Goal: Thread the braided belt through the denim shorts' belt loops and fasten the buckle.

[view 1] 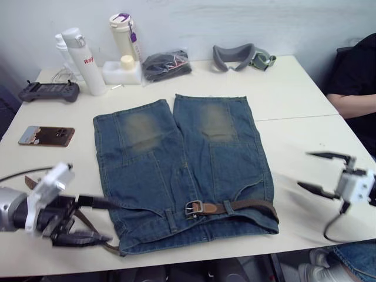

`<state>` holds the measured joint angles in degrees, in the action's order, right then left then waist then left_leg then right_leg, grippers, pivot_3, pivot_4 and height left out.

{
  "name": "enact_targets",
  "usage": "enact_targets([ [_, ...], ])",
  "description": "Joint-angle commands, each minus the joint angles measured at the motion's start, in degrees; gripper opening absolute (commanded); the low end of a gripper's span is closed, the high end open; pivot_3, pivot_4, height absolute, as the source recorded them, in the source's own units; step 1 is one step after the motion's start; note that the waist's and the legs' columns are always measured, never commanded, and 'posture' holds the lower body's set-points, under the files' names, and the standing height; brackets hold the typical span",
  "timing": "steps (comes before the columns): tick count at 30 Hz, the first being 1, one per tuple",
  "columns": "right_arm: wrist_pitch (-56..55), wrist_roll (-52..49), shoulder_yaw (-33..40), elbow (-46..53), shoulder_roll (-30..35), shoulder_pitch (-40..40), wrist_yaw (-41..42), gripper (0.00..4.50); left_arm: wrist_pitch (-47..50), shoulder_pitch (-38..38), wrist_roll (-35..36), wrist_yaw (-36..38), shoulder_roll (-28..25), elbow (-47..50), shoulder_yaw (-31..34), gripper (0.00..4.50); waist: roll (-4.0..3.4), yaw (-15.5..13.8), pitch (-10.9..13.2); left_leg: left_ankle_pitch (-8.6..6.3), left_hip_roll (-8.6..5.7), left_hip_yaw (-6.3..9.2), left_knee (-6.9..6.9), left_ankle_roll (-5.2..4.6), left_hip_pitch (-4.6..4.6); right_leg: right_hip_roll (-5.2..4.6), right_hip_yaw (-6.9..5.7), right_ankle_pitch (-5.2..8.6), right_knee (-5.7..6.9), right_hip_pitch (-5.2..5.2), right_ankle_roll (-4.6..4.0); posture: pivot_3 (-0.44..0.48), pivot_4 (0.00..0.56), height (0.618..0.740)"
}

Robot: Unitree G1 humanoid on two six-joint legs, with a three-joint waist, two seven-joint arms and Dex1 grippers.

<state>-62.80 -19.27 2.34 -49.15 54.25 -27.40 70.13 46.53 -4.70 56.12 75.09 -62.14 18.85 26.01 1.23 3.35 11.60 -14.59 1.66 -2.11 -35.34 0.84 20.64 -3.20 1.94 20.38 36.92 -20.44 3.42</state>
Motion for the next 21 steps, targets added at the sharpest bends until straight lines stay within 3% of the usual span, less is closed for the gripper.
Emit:
enact_targets([
  [1,17.3,4.6,-3.9,4.4,-3.3,-9.6,-2.9,4.50,2.8,11.4,-2.8,-14.0,4.2,-3.8,-5.5,4.48,-0.01,0.0,0.1,0.00,0.06,0.03,-0.05,0.10,0.01,0.08,0.00,-0.08,0.06,-0.03,0.15,0.000,0.150,0.740],
  [2,24.3,5.8,-5.1,4.1,-4.6,-12.6,-3.5,4.50,4.4,16.2,-6.6,-19.8,6.0,-6.1,-9.2,4.48,-0.02,-0.1,0.1,-0.04,0.05,0.07,-0.05,0.15,-0.02,0.09,-0.02,-0.54,0.12,-0.03,0.98,0.000,0.150,0.740],
  [4,38.1,7.4,-7.6,4.6,-7.8,-18.4,-3.8,4.50,6.9,24.7,-14.0,-29.3,9.4,-10.7,-16.0,4.48,-0.06,-0.5,0.1,-0.08,0.05,0.11,-0.02,0.22,0.01,0.13,-0.06,-0.52,0.18,-0.10,1.00,0.000,0.150,0.740],
  [6,49.5,7.5,-8.7,5.6,-11.2,-22.9,-4.0,4.50,7.2,30.6,-19.0,-34.2,12.3,-14.0,-20.1,4.48,-0.04,-0.6,0.1,-0.06,0.08,0.18,-0.08,0.28,0.37,0.24,-0.09,-0.54,0.25,-0.41,1.05,0.000,0.150,0.740],
  [10,67.1,10.8,-12.3,5.1,-17.2,-28.4,-4.1,4.50,7.3,38.7,-26.0,-39.3,16.5,-20.5,-25.4,4.48,0.00,-1.1,0.1,0.01,0.31,0.12,-1.07,0.65,2.36,0.47,-0.01,-0.55,1.10,-2.26,1.18,0.000,0.150,0.740],
  [12,71.0,12.3,-13.9,4.0,-19.2,-29.2,-3.0,4.50,7.3,40.3,-29.3,-39.2,16.5,-22.6,-28.5,4.48,0.00,-1.2,0.1,-0.01,0.38,0.04,-1.53,0.63,3.13,0.55,0.04,-0.56,1.37,-3.09,1.19,0.000,0.150,0.740],
  [15,76.8,13.4,-15.5,3.1,-22.1,-29.3,-1.2,4.50,7.5,40.7,-31.8,-36.9,15.8,-23.1,-31.8,4.48,0.00,-1.1,0.1,-0.04,0.40,-0.06,-1.70,0.57,3.53,0.58,0.08,-0.55,1.44,-3.45,1.18,0.000,0.150,0.740],
  [20,80.3,18.8,-19.6,1.2,-22.6,-27.8,0.1,4.50,3.9,36.5,-36.8,-33.2,12.6,-21.6,-36.1,4.48,0.00,-0.9,0.1,-0.05,0.35,-0.17,-1.77,0.58,2.99,0.57,0.12,-0.57,1.40,-3.04,1.20,0.000,0.150,0.740],
  [21,80.9,19.5,-20.0,0.7,-22.6,-27.7,-0.1,4.50,3.3,35.7,-37.6,-32.8,12.2,-21.4,-36.7,4.23,0.00,-0.8,0.1,-0.11,0.34,-0.21,-1.71,0.51,2.73,0.57,0.14,-0.56,1.40,-2.81,1.20,0.000,0.150,0.740],
])
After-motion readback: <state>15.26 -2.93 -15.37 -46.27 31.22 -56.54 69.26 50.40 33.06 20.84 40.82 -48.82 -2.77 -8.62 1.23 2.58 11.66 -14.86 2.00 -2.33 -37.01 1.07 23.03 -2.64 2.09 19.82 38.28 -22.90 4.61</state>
